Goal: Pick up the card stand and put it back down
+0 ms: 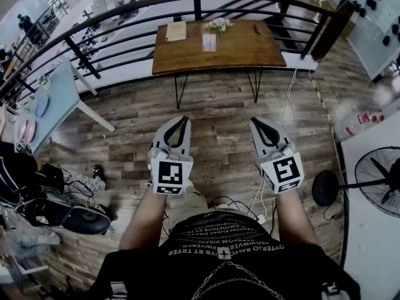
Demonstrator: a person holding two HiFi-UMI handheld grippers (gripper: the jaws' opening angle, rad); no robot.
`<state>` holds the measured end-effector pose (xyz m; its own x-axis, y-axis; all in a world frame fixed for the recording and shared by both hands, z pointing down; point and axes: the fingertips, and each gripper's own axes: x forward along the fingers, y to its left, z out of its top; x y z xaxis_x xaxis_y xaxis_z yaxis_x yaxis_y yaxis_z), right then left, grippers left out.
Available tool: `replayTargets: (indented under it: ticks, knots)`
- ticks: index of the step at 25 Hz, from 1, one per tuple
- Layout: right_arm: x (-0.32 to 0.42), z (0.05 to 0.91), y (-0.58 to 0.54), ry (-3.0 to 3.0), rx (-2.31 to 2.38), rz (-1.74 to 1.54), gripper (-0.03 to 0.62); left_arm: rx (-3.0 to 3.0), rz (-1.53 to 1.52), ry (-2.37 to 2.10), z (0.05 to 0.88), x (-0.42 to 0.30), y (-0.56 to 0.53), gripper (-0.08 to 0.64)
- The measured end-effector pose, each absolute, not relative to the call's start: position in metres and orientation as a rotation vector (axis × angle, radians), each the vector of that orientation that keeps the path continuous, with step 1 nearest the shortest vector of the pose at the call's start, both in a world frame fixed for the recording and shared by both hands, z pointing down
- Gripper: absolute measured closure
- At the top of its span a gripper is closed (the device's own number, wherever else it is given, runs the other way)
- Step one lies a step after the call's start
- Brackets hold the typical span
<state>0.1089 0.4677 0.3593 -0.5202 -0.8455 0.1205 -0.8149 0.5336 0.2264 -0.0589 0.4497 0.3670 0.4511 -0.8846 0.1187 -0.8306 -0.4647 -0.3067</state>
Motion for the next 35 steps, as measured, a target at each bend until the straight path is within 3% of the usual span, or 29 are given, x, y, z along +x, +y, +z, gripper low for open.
replayTargets:
  ticks: [5, 13, 21, 35]
  knots:
    - [0.082, 0.387, 0.443, -2.561, 1.335, -0.082, 0.578, -2.408, -0.383, 1.578, 0.355, -0.083, 0.389, 0.526]
    - [0.072, 0.354, 0.407, -2.601, 1.391, -0.152, 0.578, -2.551, -0.256, 1.626, 0.364, -0.080, 0.403, 0.526]
    - [0.083, 0.419, 0.433, -2.565, 1.391, 0.028, 0.578, -2.591, -0.372, 1.733, 0.408, -0.121, 0.417, 0.526]
    - [0.068, 0.430, 0.372, -2.500, 1.418, 0.057, 0.578, -2.668, -0.417, 1.532, 0.426, -0.130, 0.343, 0.526]
